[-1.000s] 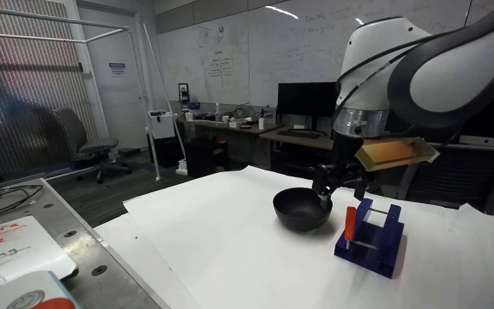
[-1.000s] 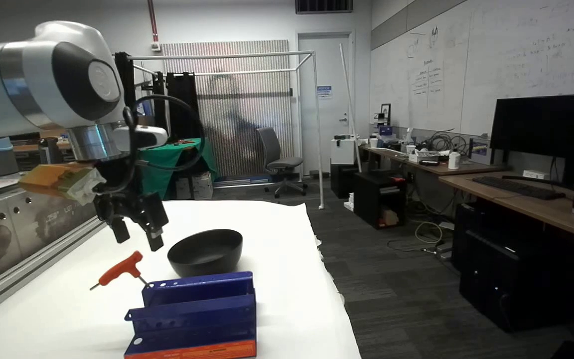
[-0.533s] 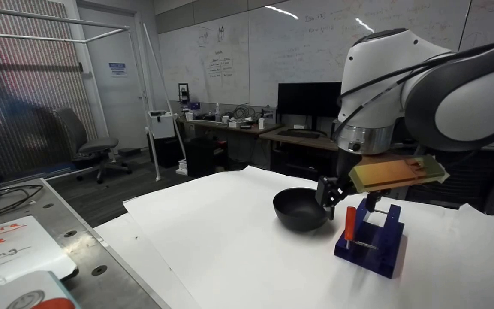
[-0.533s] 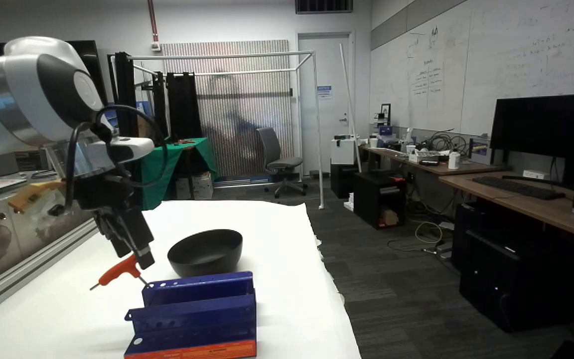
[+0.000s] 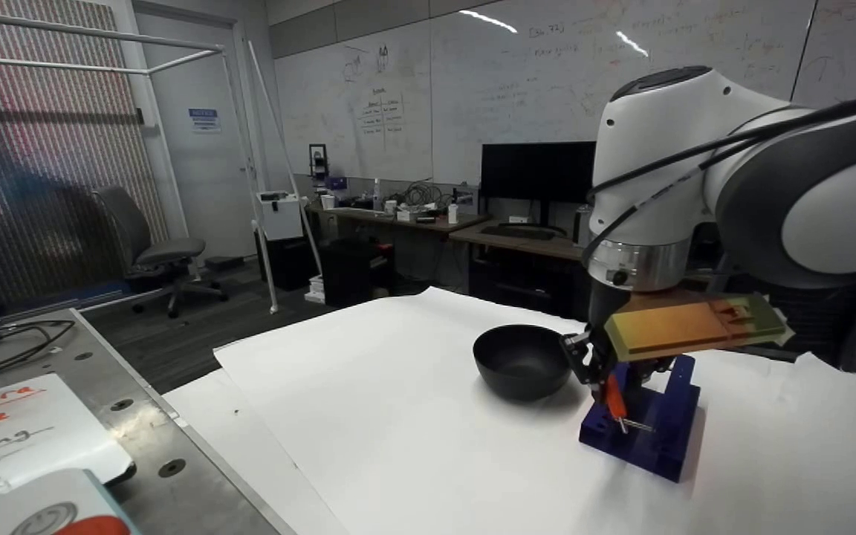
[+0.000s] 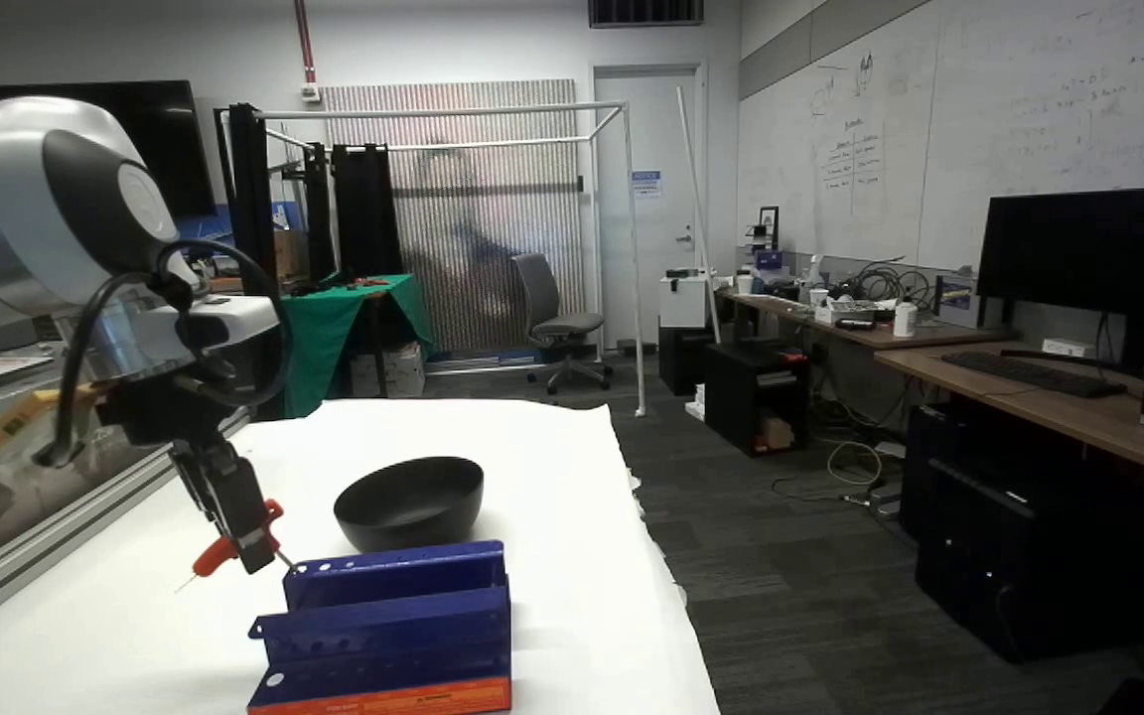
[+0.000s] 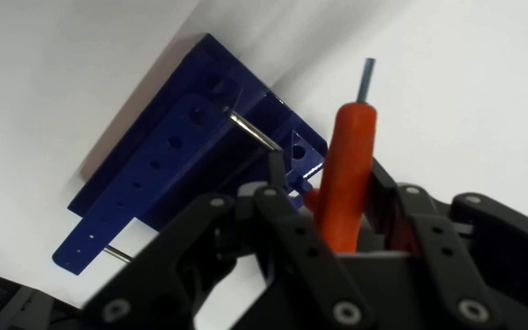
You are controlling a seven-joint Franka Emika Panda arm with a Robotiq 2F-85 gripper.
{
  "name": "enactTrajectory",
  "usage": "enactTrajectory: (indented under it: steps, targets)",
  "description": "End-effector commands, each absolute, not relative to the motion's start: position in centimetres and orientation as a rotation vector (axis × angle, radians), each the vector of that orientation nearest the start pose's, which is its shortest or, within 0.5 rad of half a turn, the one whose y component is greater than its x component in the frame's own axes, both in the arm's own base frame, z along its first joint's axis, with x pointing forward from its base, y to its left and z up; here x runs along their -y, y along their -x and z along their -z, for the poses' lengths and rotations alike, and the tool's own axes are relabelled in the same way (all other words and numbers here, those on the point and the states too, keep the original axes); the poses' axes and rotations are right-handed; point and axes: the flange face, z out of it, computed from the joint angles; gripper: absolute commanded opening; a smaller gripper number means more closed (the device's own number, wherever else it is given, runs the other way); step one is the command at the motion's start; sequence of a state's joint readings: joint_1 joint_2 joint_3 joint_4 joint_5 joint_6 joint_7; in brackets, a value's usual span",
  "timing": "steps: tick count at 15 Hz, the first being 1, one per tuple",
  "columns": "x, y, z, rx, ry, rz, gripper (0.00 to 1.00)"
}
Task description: Put the wrench in the bowl
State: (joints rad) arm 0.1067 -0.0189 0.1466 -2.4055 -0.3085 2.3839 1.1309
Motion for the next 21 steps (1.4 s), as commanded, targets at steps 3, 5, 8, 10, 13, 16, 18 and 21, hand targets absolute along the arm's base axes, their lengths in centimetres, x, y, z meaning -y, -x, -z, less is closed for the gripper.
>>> enactTrajectory:
  steps: [3,5,8,10,13,16,18,21]
  targets:
    - [-13.2,-47.2,-32.7,-1.054,3.167,0.322,0.06]
    - [-14.4,-46.9,-33.7,-1.008,3.211,0.364,0.11]
    - [-17.0,-45.6,-37.0,-0.928,3.27,0.433,0.12]
    - [-18.9,-44.8,-40.0,-0.915,3.294,0.463,0.12]
    - [-21.2,-43.9,-44.6,-0.914,3.315,0.504,0.13]
    - [-21.4,-44.1,-47.7,-0.809,3.286,0.623,0.12]
    - [-20.2,-45.3,-47.8,-0.791,3.256,0.78,0.11]
    - [-17.4,-47.6,-45.8,-0.752,3.274,0.952,0.11]
